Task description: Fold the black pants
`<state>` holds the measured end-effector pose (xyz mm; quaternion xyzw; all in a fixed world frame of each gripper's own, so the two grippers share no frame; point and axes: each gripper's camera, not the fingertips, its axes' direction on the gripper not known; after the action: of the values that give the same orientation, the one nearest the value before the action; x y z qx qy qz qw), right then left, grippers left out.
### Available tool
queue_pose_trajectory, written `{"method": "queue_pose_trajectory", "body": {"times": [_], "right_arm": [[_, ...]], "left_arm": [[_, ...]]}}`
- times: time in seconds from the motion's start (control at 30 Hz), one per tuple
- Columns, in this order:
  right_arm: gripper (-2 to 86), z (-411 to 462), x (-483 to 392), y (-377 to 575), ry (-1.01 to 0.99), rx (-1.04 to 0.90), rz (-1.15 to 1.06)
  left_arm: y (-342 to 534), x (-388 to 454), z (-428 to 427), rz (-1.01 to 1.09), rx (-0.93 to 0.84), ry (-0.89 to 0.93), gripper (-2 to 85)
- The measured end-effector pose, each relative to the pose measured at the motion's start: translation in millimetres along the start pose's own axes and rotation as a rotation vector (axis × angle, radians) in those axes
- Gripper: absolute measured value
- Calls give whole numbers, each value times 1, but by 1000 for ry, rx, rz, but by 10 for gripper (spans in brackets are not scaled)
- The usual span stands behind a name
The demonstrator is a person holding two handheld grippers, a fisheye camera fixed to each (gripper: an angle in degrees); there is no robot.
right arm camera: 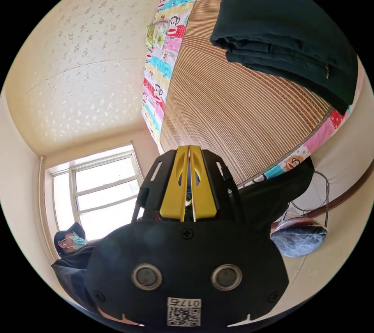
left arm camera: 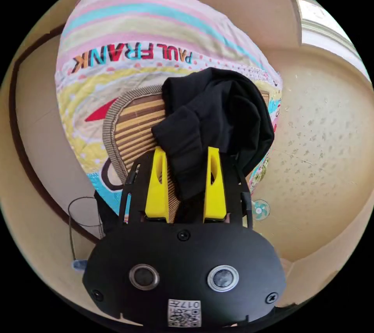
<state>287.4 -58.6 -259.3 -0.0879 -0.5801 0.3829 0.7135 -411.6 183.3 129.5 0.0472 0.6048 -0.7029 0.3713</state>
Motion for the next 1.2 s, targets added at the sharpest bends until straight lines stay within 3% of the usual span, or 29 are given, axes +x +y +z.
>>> {"method": "queue_pose_trajectory", "body": {"times": [0.1,0.17,0.43,0.53,0.67,0.73,0.77,0.8,0.87,0.93,1.03,1.2], "right_arm": [[2,-7,-1,3,-32,-18,-52],[2,-19,5,9,-80,-12,-80],[3,-68,37,26,-242,31,-213],[3,-79,29,27,-323,10,-349],[2,-84,-6,31,-464,-36,-572],[2,-82,-31,36,-523,-65,-680],[2,-78,-52,40,-545,-100,-760],[2,-74,-63,43,-549,-122,-800],[2,-51,-109,57,-511,-246,-971],[2,-24,-133,66,-469,-362,-1055],[2,12,-137,68,-454,-486,-1049],[4,4,-76,61,-425,-451,-904]], "left_arm": [[28,-17,-12,-49,72,234,78],[44,-7,-26,54,94,425,54],[125,171,-97,998,-67,507,39],[197,229,-136,1369,-108,740,34],[293,271,-190,1776,-182,1242,16],[327,282,-200,1868,-236,1525,8],[343,287,-199,1835,-284,1833,3],[352,293,-188,1668,-328,2149,-1],[373,307,-152,1421,-446,2379,-4],[409,312,-102,1254,-572,2375,-5],[472,294,-10,1041,-768,2061,-5],[519,202,89,992,-725,1139,32]]}}
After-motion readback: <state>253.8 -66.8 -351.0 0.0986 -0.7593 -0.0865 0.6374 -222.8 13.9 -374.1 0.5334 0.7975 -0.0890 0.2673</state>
